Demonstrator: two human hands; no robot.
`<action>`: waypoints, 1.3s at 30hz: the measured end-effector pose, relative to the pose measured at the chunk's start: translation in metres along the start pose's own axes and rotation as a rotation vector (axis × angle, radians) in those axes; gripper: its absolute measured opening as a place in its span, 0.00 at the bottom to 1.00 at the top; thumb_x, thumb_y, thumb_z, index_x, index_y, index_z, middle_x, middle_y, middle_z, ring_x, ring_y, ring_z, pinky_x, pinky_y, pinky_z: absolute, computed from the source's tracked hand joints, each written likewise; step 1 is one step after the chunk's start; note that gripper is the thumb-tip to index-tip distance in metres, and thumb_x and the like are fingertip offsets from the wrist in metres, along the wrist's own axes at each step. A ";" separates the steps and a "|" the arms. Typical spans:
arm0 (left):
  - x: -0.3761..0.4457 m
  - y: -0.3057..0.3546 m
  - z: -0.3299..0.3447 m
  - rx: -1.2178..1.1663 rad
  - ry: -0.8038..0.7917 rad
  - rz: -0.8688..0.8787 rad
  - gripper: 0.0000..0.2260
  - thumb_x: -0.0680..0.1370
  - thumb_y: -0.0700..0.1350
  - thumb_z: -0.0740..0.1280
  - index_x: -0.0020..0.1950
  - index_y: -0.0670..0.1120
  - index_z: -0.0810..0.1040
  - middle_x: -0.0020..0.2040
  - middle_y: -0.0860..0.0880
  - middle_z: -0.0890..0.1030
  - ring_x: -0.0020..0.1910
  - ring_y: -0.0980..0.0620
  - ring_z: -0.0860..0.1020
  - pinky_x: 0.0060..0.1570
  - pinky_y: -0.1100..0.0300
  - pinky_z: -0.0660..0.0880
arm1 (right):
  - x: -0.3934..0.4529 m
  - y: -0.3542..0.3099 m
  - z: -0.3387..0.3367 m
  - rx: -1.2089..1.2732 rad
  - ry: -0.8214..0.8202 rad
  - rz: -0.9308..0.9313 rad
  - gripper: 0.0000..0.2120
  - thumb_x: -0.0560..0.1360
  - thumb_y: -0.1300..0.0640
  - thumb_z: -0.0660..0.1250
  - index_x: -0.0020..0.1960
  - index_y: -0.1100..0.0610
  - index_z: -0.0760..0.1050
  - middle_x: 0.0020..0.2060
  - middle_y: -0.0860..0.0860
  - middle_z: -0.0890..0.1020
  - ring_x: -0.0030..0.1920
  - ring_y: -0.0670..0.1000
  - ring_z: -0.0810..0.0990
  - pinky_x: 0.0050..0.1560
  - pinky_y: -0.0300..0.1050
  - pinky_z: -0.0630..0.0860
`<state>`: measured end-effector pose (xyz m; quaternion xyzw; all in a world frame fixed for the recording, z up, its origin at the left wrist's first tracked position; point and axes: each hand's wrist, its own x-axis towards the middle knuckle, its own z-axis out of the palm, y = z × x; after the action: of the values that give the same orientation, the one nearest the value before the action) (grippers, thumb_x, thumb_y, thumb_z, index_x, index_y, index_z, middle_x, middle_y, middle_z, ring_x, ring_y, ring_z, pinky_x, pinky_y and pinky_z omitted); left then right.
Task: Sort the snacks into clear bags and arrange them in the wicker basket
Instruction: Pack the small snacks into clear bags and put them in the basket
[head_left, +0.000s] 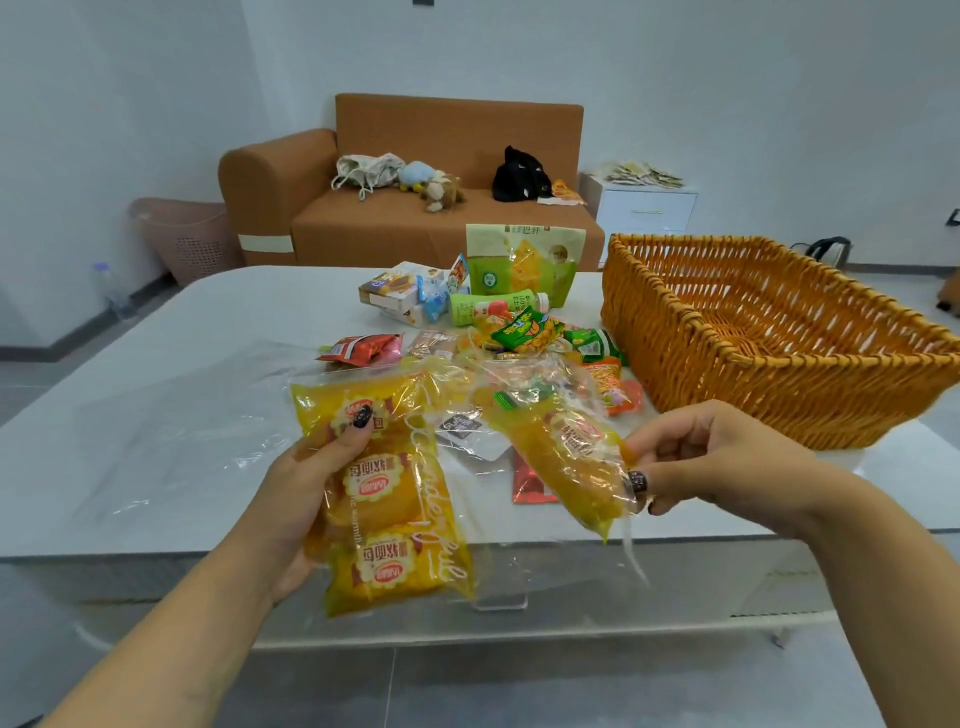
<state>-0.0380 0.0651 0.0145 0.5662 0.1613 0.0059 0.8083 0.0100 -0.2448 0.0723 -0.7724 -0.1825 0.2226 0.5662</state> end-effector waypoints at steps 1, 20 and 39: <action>-0.001 0.000 0.000 -0.010 -0.018 -0.013 0.19 0.68 0.50 0.69 0.57 0.45 0.80 0.48 0.42 0.86 0.43 0.43 0.85 0.46 0.47 0.80 | 0.000 0.002 -0.001 -0.018 0.004 0.005 0.10 0.61 0.56 0.78 0.41 0.58 0.86 0.37 0.62 0.84 0.36 0.52 0.84 0.37 0.40 0.80; -0.006 -0.020 0.017 -0.063 -0.175 -0.152 0.23 0.69 0.47 0.71 0.63 0.44 0.77 0.55 0.40 0.84 0.50 0.40 0.84 0.52 0.44 0.79 | 0.019 0.005 0.051 -0.035 0.049 0.081 0.20 0.68 0.60 0.76 0.55 0.46 0.74 0.39 0.58 0.84 0.37 0.54 0.83 0.37 0.48 0.82; 0.003 -0.036 0.023 -0.071 -0.080 -0.170 0.22 0.67 0.47 0.72 0.60 0.41 0.78 0.52 0.41 0.85 0.49 0.45 0.84 0.54 0.47 0.78 | 0.036 0.018 0.050 0.044 0.114 0.033 0.20 0.72 0.59 0.72 0.62 0.49 0.73 0.46 0.60 0.82 0.40 0.59 0.85 0.39 0.43 0.81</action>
<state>-0.0357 0.0319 -0.0125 0.5213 0.1758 -0.0796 0.8313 0.0131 -0.1916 0.0373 -0.7742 -0.1322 0.1916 0.5886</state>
